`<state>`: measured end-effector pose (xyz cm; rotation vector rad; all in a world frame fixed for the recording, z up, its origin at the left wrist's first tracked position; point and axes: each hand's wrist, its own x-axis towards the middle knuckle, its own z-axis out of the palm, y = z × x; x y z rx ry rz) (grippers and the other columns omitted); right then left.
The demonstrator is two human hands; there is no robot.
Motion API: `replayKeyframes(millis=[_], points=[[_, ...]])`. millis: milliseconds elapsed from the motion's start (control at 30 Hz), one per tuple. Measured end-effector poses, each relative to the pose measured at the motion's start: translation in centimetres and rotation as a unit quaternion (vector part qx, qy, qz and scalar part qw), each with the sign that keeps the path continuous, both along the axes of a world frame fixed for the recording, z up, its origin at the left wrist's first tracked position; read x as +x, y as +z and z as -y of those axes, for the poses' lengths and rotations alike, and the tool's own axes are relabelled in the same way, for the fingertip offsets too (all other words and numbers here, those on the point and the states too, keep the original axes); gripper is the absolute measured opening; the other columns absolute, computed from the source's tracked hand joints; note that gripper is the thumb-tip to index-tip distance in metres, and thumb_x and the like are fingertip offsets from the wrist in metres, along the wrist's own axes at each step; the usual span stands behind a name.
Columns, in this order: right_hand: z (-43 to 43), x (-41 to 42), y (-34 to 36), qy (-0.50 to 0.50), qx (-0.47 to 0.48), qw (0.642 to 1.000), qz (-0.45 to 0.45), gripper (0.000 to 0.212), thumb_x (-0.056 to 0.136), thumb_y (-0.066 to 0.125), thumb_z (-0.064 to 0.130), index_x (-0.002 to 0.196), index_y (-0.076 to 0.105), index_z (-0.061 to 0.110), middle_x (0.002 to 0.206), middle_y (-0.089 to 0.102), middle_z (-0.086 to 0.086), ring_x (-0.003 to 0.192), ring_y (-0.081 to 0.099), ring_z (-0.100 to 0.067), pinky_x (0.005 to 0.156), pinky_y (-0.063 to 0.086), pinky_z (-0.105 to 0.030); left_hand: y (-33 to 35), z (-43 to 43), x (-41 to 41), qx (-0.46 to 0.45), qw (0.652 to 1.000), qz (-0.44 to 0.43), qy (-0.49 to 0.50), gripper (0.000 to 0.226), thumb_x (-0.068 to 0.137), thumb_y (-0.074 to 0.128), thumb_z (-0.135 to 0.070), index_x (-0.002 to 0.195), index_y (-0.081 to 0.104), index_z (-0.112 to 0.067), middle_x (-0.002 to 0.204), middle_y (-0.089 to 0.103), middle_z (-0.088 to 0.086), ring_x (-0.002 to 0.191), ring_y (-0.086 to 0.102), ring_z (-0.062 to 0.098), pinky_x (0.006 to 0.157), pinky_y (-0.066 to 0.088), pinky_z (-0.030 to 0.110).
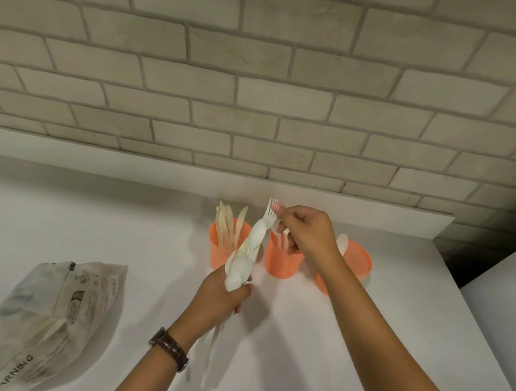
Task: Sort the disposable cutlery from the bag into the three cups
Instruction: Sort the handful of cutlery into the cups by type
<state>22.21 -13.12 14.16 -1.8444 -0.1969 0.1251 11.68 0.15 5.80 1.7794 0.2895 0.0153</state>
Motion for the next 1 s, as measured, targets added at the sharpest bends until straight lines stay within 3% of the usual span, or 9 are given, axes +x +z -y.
replayKeyframes(millis=[133, 300, 433, 600, 733, 800, 867, 933, 1000], points=[[0.1, 0.0, 0.7, 0.004, 0.025, 1.000, 0.000, 0.024, 0.088, 0.061, 0.010, 0.064, 0.062, 0.007, 0.039, 0.058, 0.006, 0.027, 0.042, -0.009, 0.035, 0.040, -0.017, 0.2, 0.5, 0.0, -0.004, 1.000, 0.000, -0.004, 0.005, 0.085, 0.060, -0.009, 0.087, 0.059, -0.013, 0.051, 0.054, -0.004, 0.042, 0.048, 0.005, 0.048, 0.043, 0.014], [2.3, 2.1, 4.2, -0.122, 0.141, 0.979, 0.078, 0.015, 0.091, 0.054, 0.011, 0.083, 0.058, -0.001, 0.055, 0.061, -0.007, 0.027, 0.042, -0.011, 0.038, 0.041, -0.023, -0.1, -0.2, -0.7, -0.017, 1.000, -0.010, 0.004, 0.003, 0.085, 0.060, -0.012, 0.087, 0.058, -0.011, 0.048, 0.053, -0.002, 0.042, 0.048, 0.007, 0.048, 0.041, 0.014], [3.9, 3.8, 3.3, -0.180, 0.038, 0.963, 0.197, 0.015, 0.090, 0.056, 0.018, 0.077, 0.059, 0.011, 0.060, 0.064, -0.003, 0.032, 0.046, -0.008, 0.049, 0.047, -0.035, -0.1, -0.9, -1.1, -0.142, 0.990, -0.016, 0.012, 0.014, 0.076, 0.061, -0.021, 0.087, 0.057, -0.013, 0.050, 0.049, -0.002, 0.045, 0.044, 0.013, 0.055, 0.038, 0.026], [3.4, 5.1, -2.8, -0.150, -0.086, 0.974, 0.143, 0.009, 0.089, 0.058, 0.023, 0.086, 0.063, 0.016, 0.071, 0.069, -0.005, 0.054, 0.057, -0.017, 0.070, 0.055, -0.043, 0.9, -1.0, -1.0, -0.295, 0.955, -0.019, -0.007, 0.017, 0.073, 0.054, -0.013, 0.089, 0.053, -0.008, 0.055, 0.041, -0.002, 0.044, 0.039, 0.014, 0.046, 0.037, 0.021], [3.0, 4.7, -4.0, -0.125, -0.193, 0.971, 0.070, 0.042, 0.085, 0.064, 0.031, 0.122, 0.056, 0.012, 0.093, 0.069, -0.005, 0.084, 0.064, -0.024, 0.076, 0.046, -0.027, 1.0, -1.2, -1.0, -0.325, 0.946, -0.017, -0.001, 0.019, 0.072, 0.051, -0.011, 0.090, 0.052, -0.007, 0.055, 0.036, -0.001, 0.043, 0.035, 0.012, 0.043, 0.032, 0.020], [2.1, 3.2, -2.5, -0.130, -0.172, 0.969, 0.121, 0.033, 0.085, 0.065, 0.029, 0.115, 0.060, 0.016, 0.083, 0.064, 0.004, 0.074, 0.059, -0.011, 0.065, 0.041, -0.021, 1.0, -1.1, -1.1, -0.309, 0.951, -0.017, 0.005, 0.019, 0.071, 0.050, -0.011, 0.090, 0.053, -0.007, 0.054, 0.037, -0.001, 0.043, 0.035, 0.013, 0.043, 0.032, 0.020], [0.8, 0.8, -0.5, -0.068, -0.080, 0.984, 0.145, 0.010, 0.084, 0.066, 0.016, 0.093, 0.066, 0.019, 0.063, 0.058, 0.013, 0.054, 0.052, -0.001, 0.052, 0.038, -0.012, 0.9, -1.0, -1.1, -0.265, 0.964, -0.015, 0.006, 0.020, 0.070, 0.050, -0.011, 0.089, 0.055, -0.007, 0.054, 0.041, -0.001, 0.043, 0.038, 0.014, 0.046, 0.035, 0.022], [-0.7, -2.1, 1.2, 0.070, -0.044, 0.991, 0.108, 0.012, 0.084, 0.065, 0.009, 0.080, 0.068, 0.020, 0.049, 0.055, 0.012, 0.041, 0.047, -0.001, 0.042, 0.036, -0.013, 0.7, -0.9, -1.0, -0.186, 0.983, -0.011, 0.006, 0.020, 0.070, 0.052, -0.014, 0.089, 0.057, -0.009, 0.052, 0.046, -0.002, 0.044, 0.042, 0.015, 0.052, 0.038, 0.025], [-1.8, -3.7, 2.0, 0.174, -0.142, 0.968, 0.111, 0.007, 0.085, 0.065, 0.017, 0.087, 0.072, 0.019, 0.048, 0.050, 0.010, 0.038, 0.046, -0.003, 0.044, 0.035, -0.013, 0.7, -0.7, -0.8, -0.116, 0.993, -0.006, 0.004, 0.019, 0.070, 0.054, -0.018, 0.087, 0.059, -0.013, 0.053, 0.051, -0.002, 0.047, 0.047, 0.015, 0.055, 0.041, 0.027]])
